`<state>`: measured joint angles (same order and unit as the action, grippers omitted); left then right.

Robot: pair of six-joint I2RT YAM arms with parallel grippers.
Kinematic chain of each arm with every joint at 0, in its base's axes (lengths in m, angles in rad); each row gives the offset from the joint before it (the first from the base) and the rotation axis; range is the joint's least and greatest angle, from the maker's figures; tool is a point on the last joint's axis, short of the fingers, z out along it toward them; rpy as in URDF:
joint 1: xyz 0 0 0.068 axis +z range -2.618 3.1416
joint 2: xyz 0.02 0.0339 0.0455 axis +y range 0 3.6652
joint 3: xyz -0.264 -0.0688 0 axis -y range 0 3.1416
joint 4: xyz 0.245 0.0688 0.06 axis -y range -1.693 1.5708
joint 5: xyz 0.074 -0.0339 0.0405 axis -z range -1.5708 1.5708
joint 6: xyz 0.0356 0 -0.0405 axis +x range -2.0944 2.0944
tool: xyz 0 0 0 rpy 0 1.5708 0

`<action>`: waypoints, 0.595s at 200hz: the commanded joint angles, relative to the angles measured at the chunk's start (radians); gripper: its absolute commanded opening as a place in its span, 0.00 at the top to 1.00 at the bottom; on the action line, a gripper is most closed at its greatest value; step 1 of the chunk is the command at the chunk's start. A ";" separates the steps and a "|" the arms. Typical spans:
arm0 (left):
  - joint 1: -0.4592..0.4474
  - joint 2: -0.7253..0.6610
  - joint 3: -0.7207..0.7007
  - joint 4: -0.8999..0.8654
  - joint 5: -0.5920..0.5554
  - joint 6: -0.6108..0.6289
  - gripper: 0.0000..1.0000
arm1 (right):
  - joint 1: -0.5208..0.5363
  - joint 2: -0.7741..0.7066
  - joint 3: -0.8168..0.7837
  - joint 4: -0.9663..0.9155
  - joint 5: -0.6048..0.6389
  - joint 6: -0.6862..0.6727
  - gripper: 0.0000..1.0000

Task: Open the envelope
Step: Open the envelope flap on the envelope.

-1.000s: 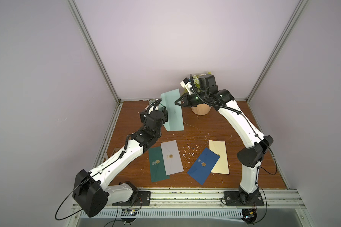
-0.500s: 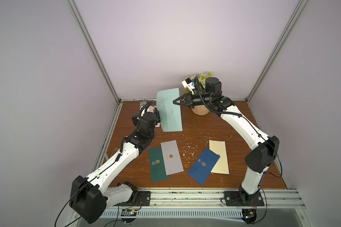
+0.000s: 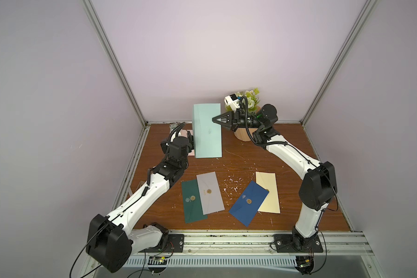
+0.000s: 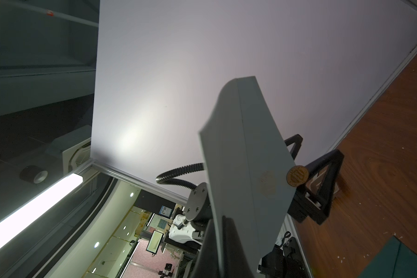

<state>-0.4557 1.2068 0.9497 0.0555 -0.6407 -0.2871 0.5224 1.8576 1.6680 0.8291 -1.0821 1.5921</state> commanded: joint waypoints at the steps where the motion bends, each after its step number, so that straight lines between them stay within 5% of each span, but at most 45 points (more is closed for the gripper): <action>1: 0.009 0.013 0.042 0.039 0.018 0.007 0.00 | 0.009 -0.005 0.008 0.178 -0.020 0.104 1.00; 53: 0.009 0.009 0.051 0.024 0.019 0.018 0.00 | 0.003 0.002 0.014 0.111 -0.032 0.050 1.00; 119: 0.016 -0.184 -0.004 -0.175 0.007 -0.034 0.00 | -0.100 -0.005 0.041 -0.003 -0.044 -0.041 1.00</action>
<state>-0.4507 1.1110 0.9615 -0.0216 -0.6220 -0.2874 0.4671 1.8690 1.6669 0.8265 -1.1137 1.6085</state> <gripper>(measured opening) 0.998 0.067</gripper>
